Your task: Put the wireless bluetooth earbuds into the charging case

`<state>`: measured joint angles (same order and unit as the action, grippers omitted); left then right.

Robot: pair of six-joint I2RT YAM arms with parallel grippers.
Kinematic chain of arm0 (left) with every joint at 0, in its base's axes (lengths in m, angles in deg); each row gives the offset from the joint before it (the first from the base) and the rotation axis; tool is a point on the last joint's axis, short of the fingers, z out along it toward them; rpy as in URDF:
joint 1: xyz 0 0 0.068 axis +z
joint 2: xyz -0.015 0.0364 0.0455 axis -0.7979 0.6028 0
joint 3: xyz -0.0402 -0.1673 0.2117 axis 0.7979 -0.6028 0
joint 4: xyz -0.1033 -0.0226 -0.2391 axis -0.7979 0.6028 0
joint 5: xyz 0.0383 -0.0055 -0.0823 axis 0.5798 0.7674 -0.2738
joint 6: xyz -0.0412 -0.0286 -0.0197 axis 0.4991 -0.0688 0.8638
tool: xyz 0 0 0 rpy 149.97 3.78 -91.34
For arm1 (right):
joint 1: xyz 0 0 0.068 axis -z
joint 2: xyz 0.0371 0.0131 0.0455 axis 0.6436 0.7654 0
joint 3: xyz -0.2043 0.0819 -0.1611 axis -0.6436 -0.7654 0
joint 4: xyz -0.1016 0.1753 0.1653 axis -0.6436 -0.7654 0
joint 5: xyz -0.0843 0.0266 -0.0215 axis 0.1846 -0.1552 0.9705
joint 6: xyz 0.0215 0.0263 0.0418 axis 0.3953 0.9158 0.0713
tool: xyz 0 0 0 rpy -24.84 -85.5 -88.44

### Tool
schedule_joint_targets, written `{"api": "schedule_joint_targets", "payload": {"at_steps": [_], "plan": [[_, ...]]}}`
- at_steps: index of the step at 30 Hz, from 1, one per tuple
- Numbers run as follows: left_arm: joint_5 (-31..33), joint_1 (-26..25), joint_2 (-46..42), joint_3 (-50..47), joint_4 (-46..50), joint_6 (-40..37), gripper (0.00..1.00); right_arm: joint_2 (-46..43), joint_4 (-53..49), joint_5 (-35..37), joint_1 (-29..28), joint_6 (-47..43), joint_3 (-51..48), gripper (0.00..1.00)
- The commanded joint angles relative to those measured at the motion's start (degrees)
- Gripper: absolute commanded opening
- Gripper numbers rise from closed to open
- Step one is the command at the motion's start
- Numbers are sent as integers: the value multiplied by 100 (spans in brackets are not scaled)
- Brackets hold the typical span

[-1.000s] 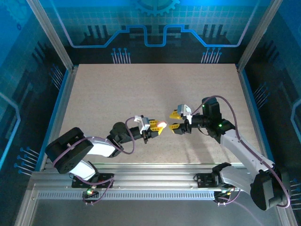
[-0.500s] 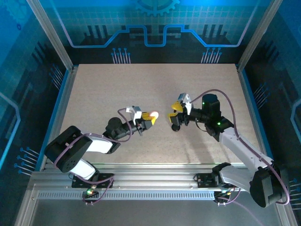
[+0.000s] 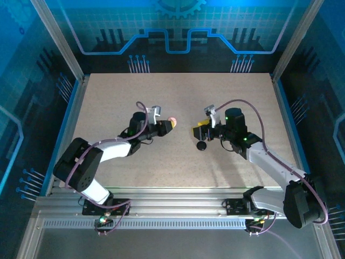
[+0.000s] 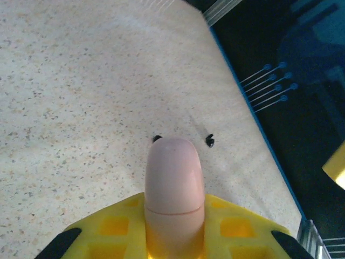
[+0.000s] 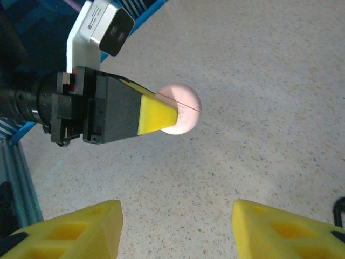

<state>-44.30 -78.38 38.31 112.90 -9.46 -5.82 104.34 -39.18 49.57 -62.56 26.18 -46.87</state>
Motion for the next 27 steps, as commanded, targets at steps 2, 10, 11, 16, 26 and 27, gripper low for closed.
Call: {"api": "schedule_joint_targets", "payload": {"at_steps": [2,10,11,16,26,27], "plan": [[103,203,400,850,2433,89,20,-395,-107,448,-60,317,-208,56],[-299,576,1249,2070,3858,-184,22,-449,-75,497,-77,518,-327,56],[-381,647,1332,2183,3923,-178,22,-449,-77,505,-87,531,-329,56],[-552,908,1636,2505,4130,-96,22,-458,-120,532,-96,536,-338,56],[-681,1218,2210,3084,4839,-207,24,-485,1,603,-143,663,-403,56],[-674,1233,2235,3117,4896,-226,24,-477,10,617,-155,659,-403,56]]}}
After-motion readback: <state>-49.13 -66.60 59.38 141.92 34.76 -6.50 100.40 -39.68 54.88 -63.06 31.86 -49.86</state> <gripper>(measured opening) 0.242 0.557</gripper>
